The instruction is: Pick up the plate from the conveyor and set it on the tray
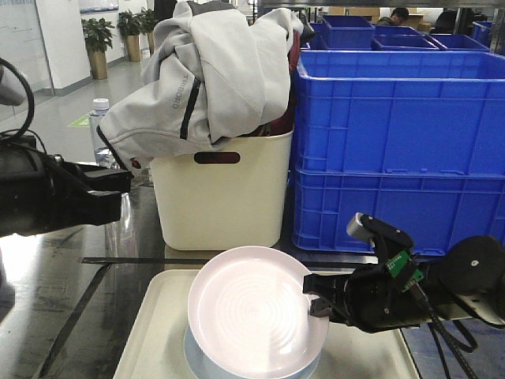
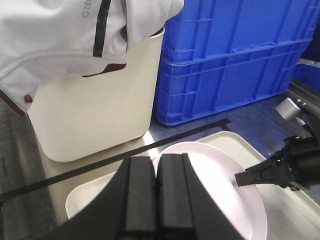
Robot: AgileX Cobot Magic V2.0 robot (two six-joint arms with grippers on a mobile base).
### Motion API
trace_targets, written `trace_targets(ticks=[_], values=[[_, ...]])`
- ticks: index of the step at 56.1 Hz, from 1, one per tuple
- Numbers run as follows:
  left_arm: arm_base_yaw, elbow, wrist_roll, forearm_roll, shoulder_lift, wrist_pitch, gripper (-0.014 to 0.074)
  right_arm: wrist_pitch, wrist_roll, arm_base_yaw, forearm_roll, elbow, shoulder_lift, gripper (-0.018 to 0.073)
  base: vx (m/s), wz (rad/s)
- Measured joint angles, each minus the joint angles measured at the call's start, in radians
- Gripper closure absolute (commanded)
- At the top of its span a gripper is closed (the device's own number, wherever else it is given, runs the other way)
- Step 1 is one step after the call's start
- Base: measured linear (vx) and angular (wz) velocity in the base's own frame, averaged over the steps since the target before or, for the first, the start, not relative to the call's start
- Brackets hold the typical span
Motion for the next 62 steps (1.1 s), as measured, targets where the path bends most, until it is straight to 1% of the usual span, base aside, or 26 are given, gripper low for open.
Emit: trace_targets(ticks=[5,9,21,25,28,32,34,35,37,38,40,43,45,48,52,56,62], values=[[0.000,0.000,0.000,0.000,0.000,0.009,0.0596,0.000,-0.019,0.000,0.000,-0.003,0.007,0.0482,0.00,0.00],[0.000,0.000,0.000,0.000,0.000,0.014,0.0596,0.000,-0.043,0.000,0.003,-0.003,0.007,0.0405,0.00,0.00],[0.000,0.000,0.000,0.000,0.000,0.016,0.0596,0.000,-0.052,0.000,0.011,-0.005,0.007,0.0116,0.00,0.00],[0.000,0.000,0.000,0.000,0.000,0.016,0.0596,-0.004,-0.052,0.000,0.011,-0.005,0.007,0.0057,0.00,0.00],[0.000,0.000,-0.001,0.000,0.000,0.016,0.0596,-0.005,-0.060,0.000,0.011,-0.008,0.007,0.0043,0.00,0.00],[0.000,0.000,-0.001,0.011,0.000,0.027,0.0596,-0.007,-0.089,-0.001,0.009,-0.009,-0.005,0.0078,0.00,0.00],[0.000,0.000,-0.007,0.027,0.000,0.035,0.0596,-0.007,-0.107,-0.001,0.002,-0.009,-0.022,0.0118,0.00,0.00],[0.000,0.000,-0.014,0.038,0.000,0.040,0.0596,-0.007,-0.113,-0.001,-0.005,-0.009,-0.030,0.0153,0.00,0.00],[0.000,0.000,-0.031,0.064,0.000,0.051,0.0596,-0.007,-0.132,-0.001,-0.021,-0.009,-0.059,0.0242,0.00,0.00],[0.000,0.000,-0.045,0.083,0.000,0.060,0.0596,-0.007,-0.137,-0.001,-0.035,-0.009,-0.076,0.0277,0.00,0.00],[0.000,0.000,-0.071,0.123,0.000,0.078,0.0596,-0.005,-0.141,-0.001,-0.064,-0.009,-0.107,0.0376,0.00,0.00],[0.000,0.000,-0.125,0.200,0.000,0.124,0.0596,0.002,-0.140,-0.001,-0.133,-0.009,-0.167,0.0568,0.00,0.00],[0.000,0.000,-0.157,0.253,0.000,0.153,0.0596,0.010,-0.131,-0.001,-0.178,-0.009,-0.207,0.0575,0.00,0.00],[0.000,0.000,-0.213,0.359,0.000,0.208,0.0596,0.034,-0.100,-0.001,-0.253,-0.009,-0.282,0.0573,0.00,0.00],[0.000,0.009,-0.271,0.445,-0.007,0.255,0.0596,0.066,-0.039,-0.001,-0.367,-0.009,-0.373,0.0568,0.00,0.00],[0.000,0.051,-0.300,0.496,-0.037,0.264,0.0596,0.096,0.023,-0.001,-0.481,-0.007,-0.457,0.0568,0.00,0.00],[0.000,0.176,-0.311,0.513,-0.123,0.234,0.0596,0.062,0.081,-0.001,-0.599,0.068,-0.623,0.0568,0.00,0.00]])
